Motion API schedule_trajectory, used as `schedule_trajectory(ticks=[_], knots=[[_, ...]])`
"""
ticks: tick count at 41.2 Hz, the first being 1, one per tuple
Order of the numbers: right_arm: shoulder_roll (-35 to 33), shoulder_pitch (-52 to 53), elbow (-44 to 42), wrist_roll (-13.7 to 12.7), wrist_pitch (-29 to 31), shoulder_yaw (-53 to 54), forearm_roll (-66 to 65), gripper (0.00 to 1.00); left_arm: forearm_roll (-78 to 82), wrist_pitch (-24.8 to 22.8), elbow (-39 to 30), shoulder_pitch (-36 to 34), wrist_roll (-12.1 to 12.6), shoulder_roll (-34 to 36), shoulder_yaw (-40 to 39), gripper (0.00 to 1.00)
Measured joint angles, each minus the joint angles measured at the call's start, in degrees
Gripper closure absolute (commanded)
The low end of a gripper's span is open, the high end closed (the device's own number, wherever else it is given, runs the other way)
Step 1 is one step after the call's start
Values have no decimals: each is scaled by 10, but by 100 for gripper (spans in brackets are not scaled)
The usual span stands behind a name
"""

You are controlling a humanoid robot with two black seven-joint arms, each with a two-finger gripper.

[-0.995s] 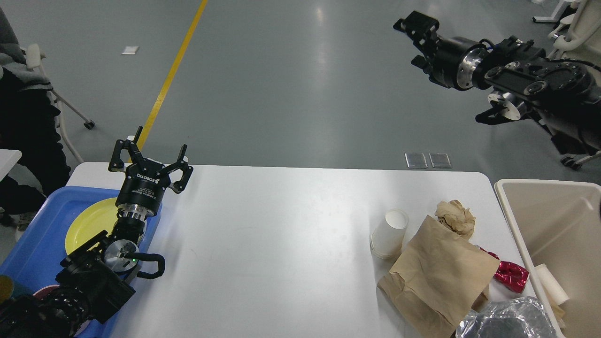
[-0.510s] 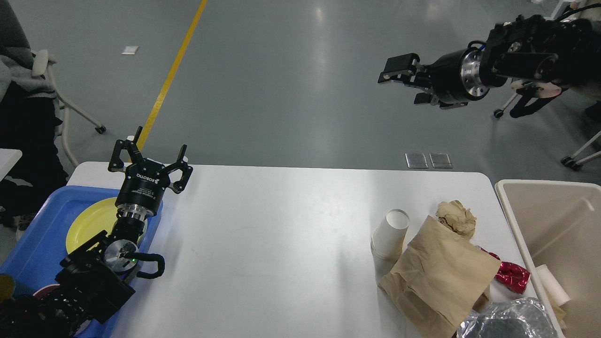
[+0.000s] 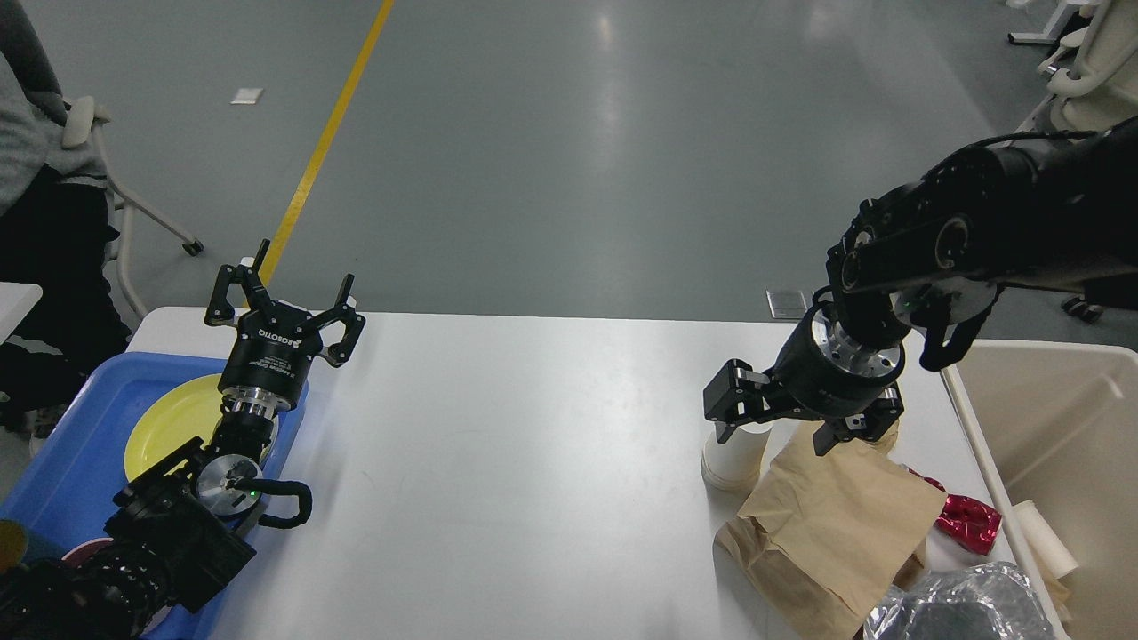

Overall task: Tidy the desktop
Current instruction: 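Lower the right gripper and grasp the brown paper bag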

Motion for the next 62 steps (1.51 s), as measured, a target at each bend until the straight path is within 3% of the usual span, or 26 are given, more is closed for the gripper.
schedule_trajectory(ticks=[20, 33, 37, 41, 42, 45, 48, 55, 62], knots=[[14, -161, -32, -2, -186, 8, 141, 0, 0, 0, 0, 0, 0, 0, 0, 1], [53, -272, -86, -2, -267, 31, 159, 4, 0, 1, 0, 0, 0, 0, 0, 1], [58, -300, -111, -3, -271, 32, 159, 41, 0, 1, 0, 0, 0, 0, 0, 1], [58, -317, -123, -4, -276, 31, 159, 56, 0, 0, 0, 0, 0, 0, 0, 1], [59, -321, -125, -4, -278, 31, 158, 70, 0, 0, 0, 0, 0, 0, 0, 1], [59, -336, -130, -6, -285, 31, 157, 91, 0, 0, 0, 0, 0, 0, 0, 1], [61, -351, -131, -13, -291, 31, 157, 100, 0, 0, 0, 0, 0, 0, 0, 1], [62, -363, -131, -44, -297, 32, 156, 100, 0, 0, 0, 0, 0, 0, 0, 1], [63, -363, -126, -54, -305, 42, 156, 100, 0, 0, 0, 0, 0, 0, 0, 1]])
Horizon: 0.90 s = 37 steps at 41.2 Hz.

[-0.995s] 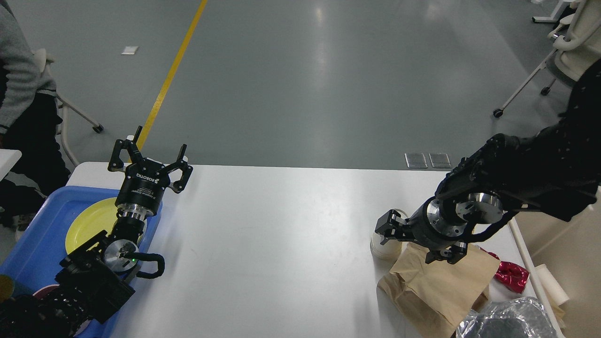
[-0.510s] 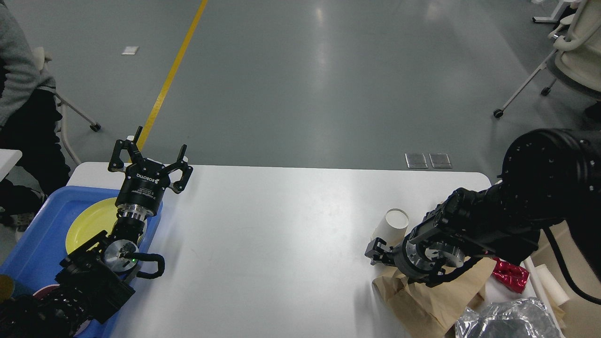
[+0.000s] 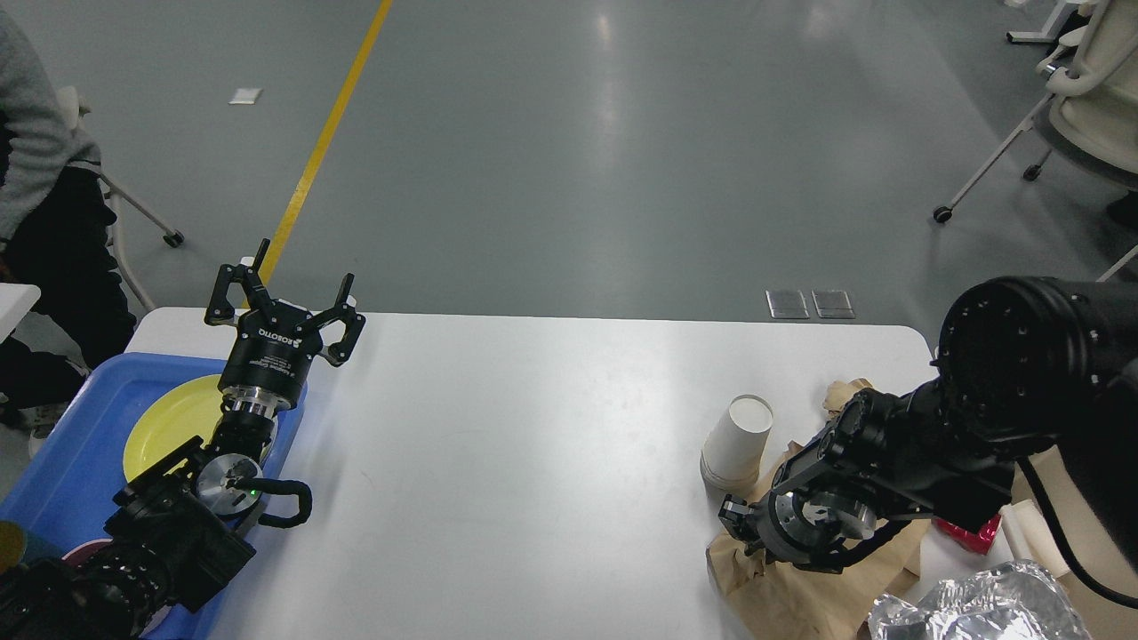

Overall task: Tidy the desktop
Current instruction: 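Lower the right gripper and grasp the brown paper bag, then carry the paper bag into the white bin and open the right gripper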

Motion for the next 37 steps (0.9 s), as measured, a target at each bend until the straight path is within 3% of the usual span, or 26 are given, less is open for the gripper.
schedule_trajectory(ticks=[11, 24, 31, 37], knots=[[-15, 46, 41, -1, -3, 5, -1, 100, 0, 0, 0, 0, 0, 0, 0, 1], [-95, 165, 149, -1, 12, -1, -7, 100, 0, 0, 0, 0, 0, 0, 0, 1], [-148, 253, 189, 0, 79, -18, -15, 100, 0, 0, 0, 0, 0, 0, 0, 1], [-169, 376, 201, 0, 183, -68, -26, 100, 0, 0, 0, 0, 0, 0, 0, 1]])
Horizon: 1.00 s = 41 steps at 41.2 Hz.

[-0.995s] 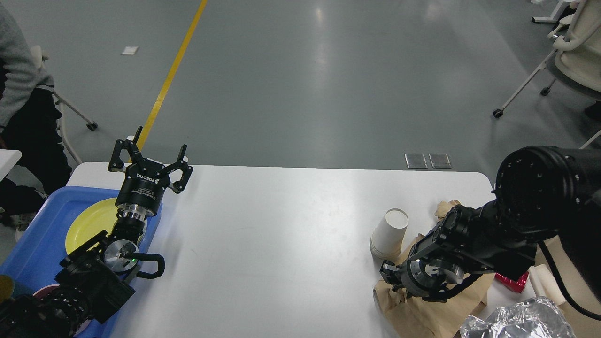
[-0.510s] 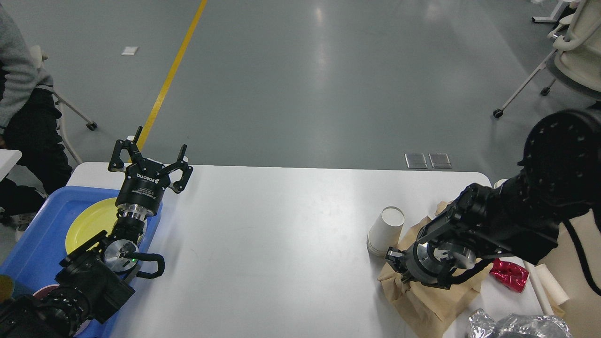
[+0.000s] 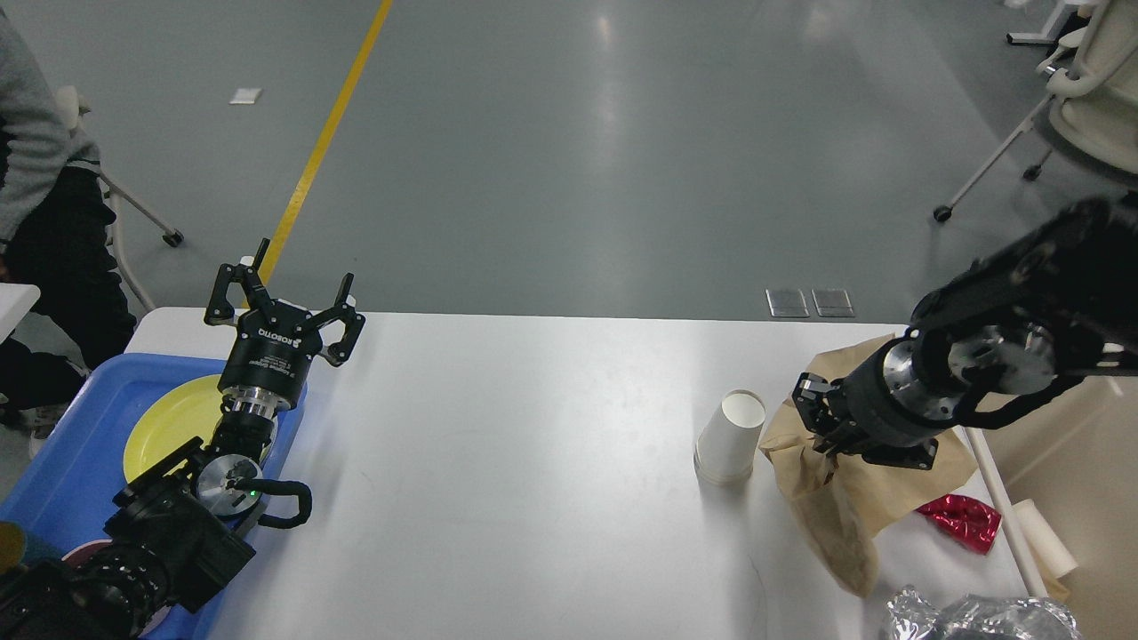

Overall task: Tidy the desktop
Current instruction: 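Carry the paper bag into the white bin and open the right gripper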

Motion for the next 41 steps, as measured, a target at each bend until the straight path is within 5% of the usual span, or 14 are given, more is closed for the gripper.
schedule_trajectory(ticks=[8, 15, 19, 26, 41], knots=[[-1, 181, 9, 0, 179, -12, -8, 100, 0, 0, 0, 0, 0, 0, 0, 1], [-2, 225, 9, 0, 229, 11, -21, 100, 0, 0, 0, 0, 0, 0, 0, 1], [-14, 210, 7, 0, 205, 5, -54, 100, 0, 0, 0, 0, 0, 0, 0, 1], [-60, 98, -18, -2, 71, -66, -126, 100, 0, 0, 0, 0, 0, 0, 0, 1], [-128, -244, -332, -9, -81, -160, -130, 100, 0, 0, 0, 0, 0, 0, 0, 1]])
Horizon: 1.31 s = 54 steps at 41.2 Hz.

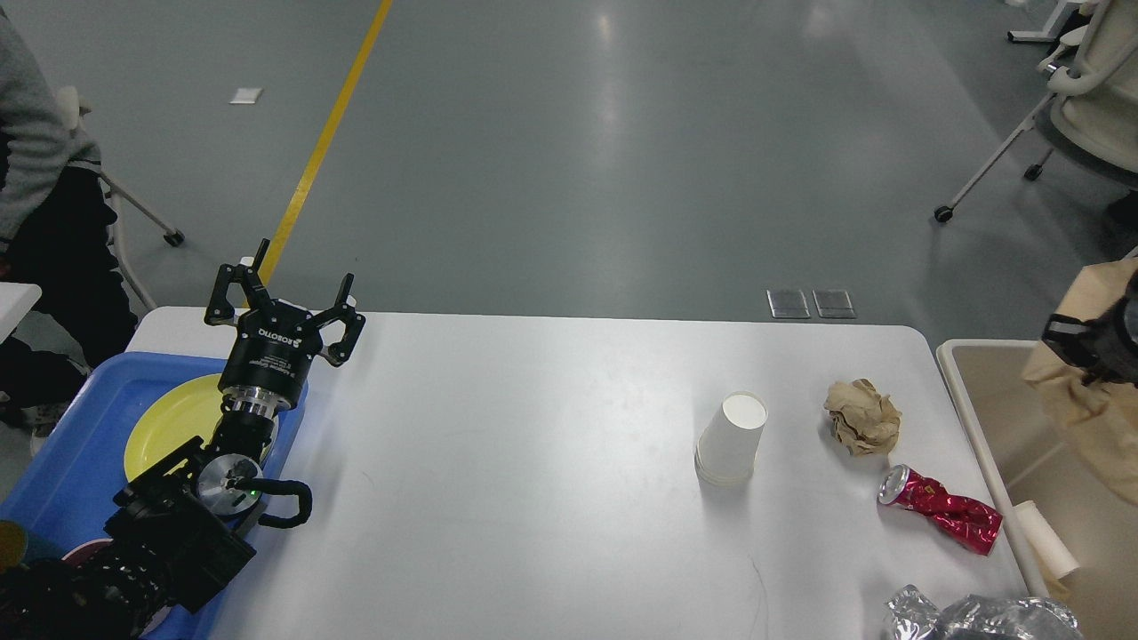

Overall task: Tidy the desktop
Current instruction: 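Carry the paper bag into the white bin and open the right gripper, then move the right gripper to the crushed red can and grasp it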

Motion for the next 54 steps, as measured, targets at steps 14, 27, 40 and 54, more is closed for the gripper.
schedule_trajectory(ticks=[14, 27, 40, 54], knots=[[-4, -323, -292, -16, -130, 7, 105, 100, 0, 0, 0, 0, 0, 0, 0, 1], [4, -486, -497, -34, -130, 75, 101, 0, 0, 0, 0, 0, 0, 0, 0, 1], [18, -492, -505, -40, -129, 79, 100, 0, 0, 1, 0, 0, 0, 0, 0, 1], [51, -353, -350, -39, -116, 99, 93, 0, 0, 1, 0, 0, 0, 0, 0, 1]])
